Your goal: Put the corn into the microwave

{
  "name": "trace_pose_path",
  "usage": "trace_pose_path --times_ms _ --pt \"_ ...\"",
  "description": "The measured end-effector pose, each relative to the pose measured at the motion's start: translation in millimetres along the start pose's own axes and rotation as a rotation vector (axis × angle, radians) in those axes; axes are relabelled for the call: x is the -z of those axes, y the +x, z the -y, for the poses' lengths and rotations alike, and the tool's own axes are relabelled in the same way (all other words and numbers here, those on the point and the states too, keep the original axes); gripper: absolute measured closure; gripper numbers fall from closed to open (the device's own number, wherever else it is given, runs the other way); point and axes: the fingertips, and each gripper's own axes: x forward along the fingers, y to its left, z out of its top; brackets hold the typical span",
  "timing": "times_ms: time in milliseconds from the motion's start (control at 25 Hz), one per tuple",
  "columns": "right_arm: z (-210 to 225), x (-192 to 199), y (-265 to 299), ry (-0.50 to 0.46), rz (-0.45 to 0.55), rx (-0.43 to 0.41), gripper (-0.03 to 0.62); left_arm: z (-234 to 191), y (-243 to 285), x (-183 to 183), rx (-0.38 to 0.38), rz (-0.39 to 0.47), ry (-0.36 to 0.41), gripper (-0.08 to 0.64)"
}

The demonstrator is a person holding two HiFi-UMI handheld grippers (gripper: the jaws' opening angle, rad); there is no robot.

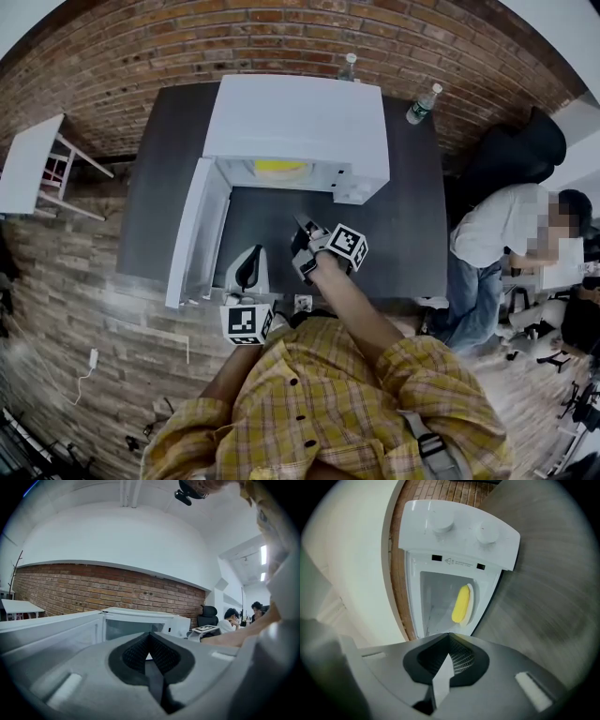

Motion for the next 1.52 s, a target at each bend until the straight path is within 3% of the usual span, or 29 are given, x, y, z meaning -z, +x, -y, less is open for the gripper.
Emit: trace_pose_path --times_ms 360,760,1160,1280,1520 --pt "-38.2 32.4 -19.7 -0.311 -0.100 -0.048 0.591 1.7 -2.5 -4.7 0.015 0.013 0.007 0.563" --pt "-68.2 45.1 -40.8 -0.801 -0.148 -0.036 0.589 8.8 -2.9 -5.8 0.032 0.019 0.008 0.563" --pt "-101.9 59.4 -65.9 -1.286 -0.069 -0.032 0.589 16.4 -4.1 -7.0 0.047 0.021 0.027 0.563" --pt "-106.9 65.5 -73.5 -1.354 -0.060 -0.054 0.588 17.6 -4.9 -7.4 0.046 0.022 0.027 0.563" --pt "-105.2 63.6 -88.2 -1.358 -0.031 -0.050 0.589 22.4 -7.1 -8.0 0.050 0.021 0.032 0.563"
